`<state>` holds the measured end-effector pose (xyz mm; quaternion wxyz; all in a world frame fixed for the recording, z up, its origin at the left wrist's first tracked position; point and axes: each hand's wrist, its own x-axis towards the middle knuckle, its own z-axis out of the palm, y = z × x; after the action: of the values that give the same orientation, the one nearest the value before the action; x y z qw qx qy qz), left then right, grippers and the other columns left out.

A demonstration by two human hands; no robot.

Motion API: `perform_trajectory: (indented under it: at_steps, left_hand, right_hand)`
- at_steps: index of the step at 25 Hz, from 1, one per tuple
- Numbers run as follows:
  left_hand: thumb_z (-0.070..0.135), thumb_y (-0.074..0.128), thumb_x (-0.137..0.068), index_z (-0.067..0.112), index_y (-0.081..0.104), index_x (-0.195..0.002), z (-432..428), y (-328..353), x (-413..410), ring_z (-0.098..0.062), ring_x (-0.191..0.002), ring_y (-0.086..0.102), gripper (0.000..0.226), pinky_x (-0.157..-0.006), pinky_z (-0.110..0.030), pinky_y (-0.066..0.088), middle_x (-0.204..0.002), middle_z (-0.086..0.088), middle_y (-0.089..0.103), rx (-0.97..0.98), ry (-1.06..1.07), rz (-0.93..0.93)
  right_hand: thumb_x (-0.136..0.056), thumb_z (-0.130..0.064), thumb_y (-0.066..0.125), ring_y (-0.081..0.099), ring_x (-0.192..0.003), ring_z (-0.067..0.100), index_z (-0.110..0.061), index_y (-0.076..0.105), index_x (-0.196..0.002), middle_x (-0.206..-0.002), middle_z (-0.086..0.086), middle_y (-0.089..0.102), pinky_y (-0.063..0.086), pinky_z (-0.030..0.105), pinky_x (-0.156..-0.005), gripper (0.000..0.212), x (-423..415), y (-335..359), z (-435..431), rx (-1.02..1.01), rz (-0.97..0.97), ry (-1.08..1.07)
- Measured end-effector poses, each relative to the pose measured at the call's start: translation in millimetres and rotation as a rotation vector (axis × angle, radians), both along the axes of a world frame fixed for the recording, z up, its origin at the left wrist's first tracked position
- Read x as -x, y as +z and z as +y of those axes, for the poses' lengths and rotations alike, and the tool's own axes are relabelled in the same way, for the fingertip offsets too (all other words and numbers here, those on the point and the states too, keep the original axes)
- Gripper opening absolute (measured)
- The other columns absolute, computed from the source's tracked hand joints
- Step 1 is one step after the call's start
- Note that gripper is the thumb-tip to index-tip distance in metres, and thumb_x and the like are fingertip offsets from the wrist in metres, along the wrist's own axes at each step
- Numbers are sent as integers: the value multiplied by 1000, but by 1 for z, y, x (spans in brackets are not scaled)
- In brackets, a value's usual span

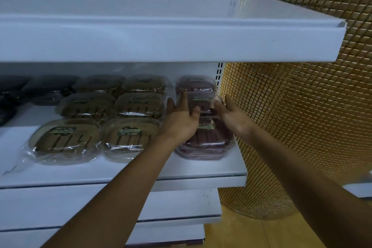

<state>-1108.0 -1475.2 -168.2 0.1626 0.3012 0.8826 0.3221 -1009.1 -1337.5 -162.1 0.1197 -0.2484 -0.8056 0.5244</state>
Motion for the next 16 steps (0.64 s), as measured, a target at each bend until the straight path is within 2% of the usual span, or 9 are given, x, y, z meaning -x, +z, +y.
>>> perform_trajectory:
  at_steps: [2, 5, 7, 10, 12, 16]
  left_hand:
    - [55, 34, -101, 37, -4, -157, -10, -4, -10, -32, -152, 10, 70, -119, -50, 23, -165, -12, 10, -18, 2, 18]
    - [49, 35, -103, 34, 2, -158, -12, -6, -24, -34, -144, 29, 66, -111, -42, 31, -160, -8, 21, -46, 41, 60]
    - [48, 36, -103, 31, 6, -159, -6, -8, -27, -33, -139, 37, 66, -106, -39, 36, -157, -9, 28, -78, 62, 88]
    - [47, 39, -102, 30, 11, -158, 1, -16, -22, -33, -136, 40, 66, -106, -41, 38, -153, -12, 31, -135, 62, 52]
    - [48, 39, -102, 31, 9, -158, 4, -21, -15, -34, -137, 39, 67, -107, -42, 37, -154, -12, 30, -130, 52, 19]
    - [57, 30, -101, 35, 1, -158, 14, -17, 5, -36, -146, 28, 67, -117, -46, 27, -163, -13, 16, -95, 79, -64]
  right_hand:
    - [-104, -46, 32, 56, -102, 8, -24, 33, -143, -104, -14, 53, 41, 8, -63, 44, -10, -2, -5, 21, 14, 18]
    - [-105, -36, 38, 62, -107, 16, -30, 38, -137, -119, -1, 61, 54, 28, -82, 33, -15, -14, -13, 53, 43, 33]
    - [-103, -32, 40, 63, -108, 20, -30, 39, -135, -124, 5, 60, 56, 35, -85, 31, -11, -19, -14, 48, 60, 19]
    - [-104, -32, 38, 63, -106, 20, -30, 40, -133, -122, 4, 60, 54, 27, -75, 29, -8, -18, -14, 77, 43, -19]
    - [-105, -34, 38, 63, -107, 21, -30, 40, -135, -123, 4, 60, 54, 28, -77, 31, -9, -18, -12, 87, 32, -26]
    - [-104, -43, 34, 61, -101, 14, -34, 39, -131, -116, -2, 61, 48, 18, -67, 29, -12, -10, -16, 119, 45, -20]
